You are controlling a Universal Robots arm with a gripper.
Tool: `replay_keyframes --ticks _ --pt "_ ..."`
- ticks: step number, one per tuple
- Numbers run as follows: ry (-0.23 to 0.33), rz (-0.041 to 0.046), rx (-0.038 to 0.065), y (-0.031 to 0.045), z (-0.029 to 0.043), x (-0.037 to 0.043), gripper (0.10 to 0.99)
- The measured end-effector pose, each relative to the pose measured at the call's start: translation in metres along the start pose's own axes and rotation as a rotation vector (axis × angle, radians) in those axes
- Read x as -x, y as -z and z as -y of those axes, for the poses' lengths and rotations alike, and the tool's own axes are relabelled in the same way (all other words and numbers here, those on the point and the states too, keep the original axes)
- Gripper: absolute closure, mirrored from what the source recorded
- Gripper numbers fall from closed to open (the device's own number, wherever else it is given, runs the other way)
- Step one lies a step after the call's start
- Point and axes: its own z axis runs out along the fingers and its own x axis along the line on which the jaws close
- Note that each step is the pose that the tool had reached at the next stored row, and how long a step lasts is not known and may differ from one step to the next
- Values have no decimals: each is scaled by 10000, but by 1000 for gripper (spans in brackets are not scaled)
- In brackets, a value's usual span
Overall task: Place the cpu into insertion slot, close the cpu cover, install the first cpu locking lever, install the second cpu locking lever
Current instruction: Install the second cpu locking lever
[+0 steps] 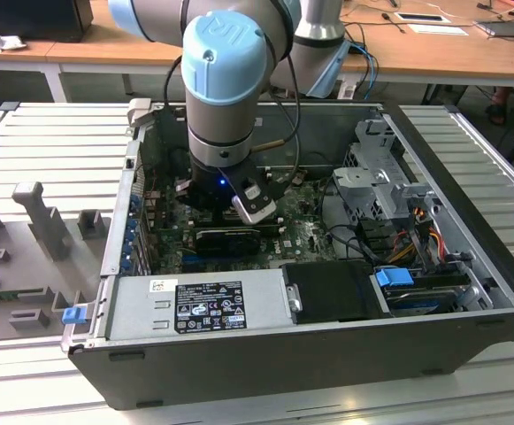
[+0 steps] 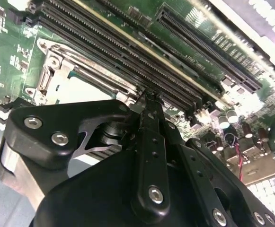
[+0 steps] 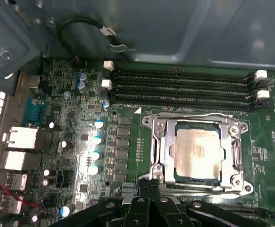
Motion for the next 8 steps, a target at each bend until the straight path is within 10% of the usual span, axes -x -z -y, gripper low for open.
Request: replay_keyframes --ticks 8 --pt "6 24 311 -7 5 -6 980"
